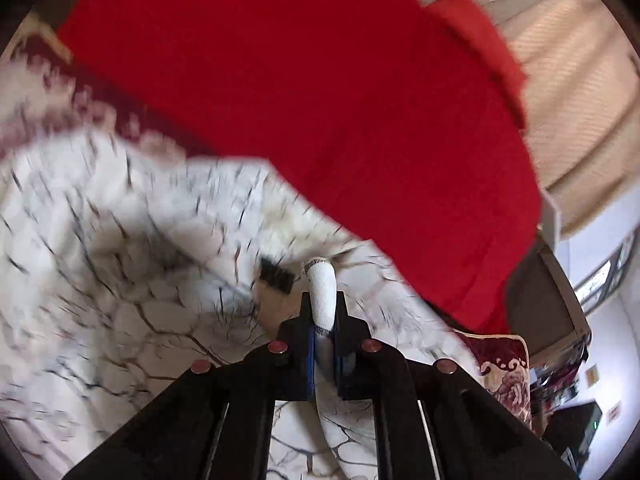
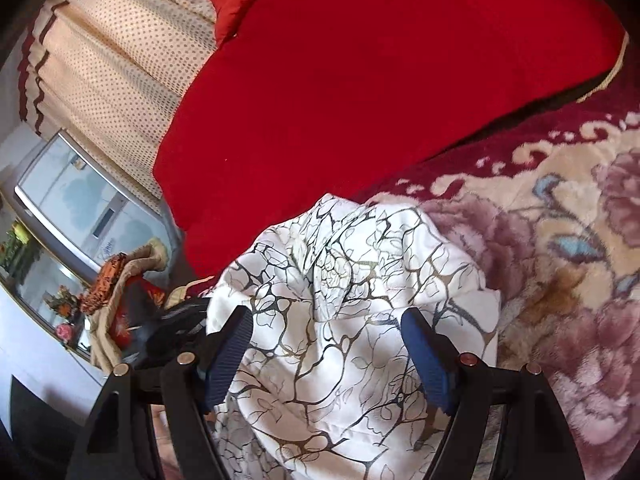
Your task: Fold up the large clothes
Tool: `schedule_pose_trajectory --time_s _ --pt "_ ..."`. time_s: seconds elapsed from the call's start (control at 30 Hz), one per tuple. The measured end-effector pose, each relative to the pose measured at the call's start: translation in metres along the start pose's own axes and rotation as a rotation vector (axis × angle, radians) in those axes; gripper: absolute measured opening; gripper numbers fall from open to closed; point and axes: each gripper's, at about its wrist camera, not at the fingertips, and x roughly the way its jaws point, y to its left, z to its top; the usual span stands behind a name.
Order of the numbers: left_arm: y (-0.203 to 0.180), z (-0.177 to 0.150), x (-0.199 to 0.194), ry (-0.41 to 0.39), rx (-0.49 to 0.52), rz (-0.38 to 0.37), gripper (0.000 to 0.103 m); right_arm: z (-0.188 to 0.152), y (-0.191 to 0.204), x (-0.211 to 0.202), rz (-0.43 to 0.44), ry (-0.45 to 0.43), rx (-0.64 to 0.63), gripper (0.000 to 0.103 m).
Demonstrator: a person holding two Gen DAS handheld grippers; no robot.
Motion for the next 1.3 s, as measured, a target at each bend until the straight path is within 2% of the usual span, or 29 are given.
schedule_pose_trajectory --time_s 0.13,0.2,0.33,0.43,0.53,0.6,0.63,0.7,0.77,0.83,0.9,1.0,1.07,1.17,1.3 --pt "-0.006 -0.004 -0.045 -0.068 0.099 0.005 0.007 -0.001 0.007 -0.007 -0.028 -0.036 -0.036 0.079" --pt "-0.003 -0.009 -0.064 -0.090 0.135 0.035 0.007 -0.002 0.009 -0.009 -0.029 -0.045 -0.035 0.079" --pt "0.016 -0.022 -0.107 -0.110 0.169 0.098 0.007 -0.006 0.011 -0.008 -0.013 -0.037 -0.025 0.079" --pt "0.027 -0.026 -0.127 -0.082 0.215 0.121 0.008 -0.010 0.021 -0.002 -0.010 -0.012 -0.044 0.079" --pt "0.038 -0.033 -0.127 -0.041 0.308 0.230 0.019 -0.016 0.027 0.004 -0.012 0.014 -0.064 0.079" --pt "0.044 -0.037 -0.130 -0.060 0.348 0.312 0.028 -0.021 0.032 0.010 -0.014 0.033 -0.081 0.079" --pt "0.047 -0.037 -0.133 -0.074 0.363 0.344 0.036 -0.022 0.034 0.012 -0.017 0.039 -0.087 0.079" --pt "0.049 -0.035 -0.136 -0.092 0.369 0.365 0.045 -0.025 0.037 0.017 -0.021 0.053 -0.101 0.079" --pt "0.052 -0.031 -0.141 -0.121 0.340 0.337 0.050 -0.029 0.042 0.023 -0.023 0.069 -0.115 0.079" --pt "0.052 -0.029 -0.138 -0.119 0.293 0.287 0.064 -0.033 0.047 0.028 -0.028 0.085 -0.133 0.079" --pt "0.048 -0.031 -0.127 -0.098 0.280 0.286 0.070 -0.038 0.052 0.035 -0.043 0.106 -0.157 0.079" --pt "0.043 -0.035 -0.096 -0.026 0.275 0.335 0.070 -0.045 0.051 0.053 -0.138 0.157 -0.205 0.079" --pt "0.044 -0.039 -0.072 0.058 0.275 0.425 0.070 -0.048 0.047 0.062 -0.176 0.177 -0.213 0.077" --pt "0.053 -0.045 -0.050 0.133 0.263 0.513 0.070 -0.045 0.048 0.056 -0.157 0.167 -0.198 0.076" --pt "0.044 -0.051 -0.051 0.125 0.315 0.549 0.070 -0.036 0.046 0.035 -0.094 0.117 -0.164 0.076"
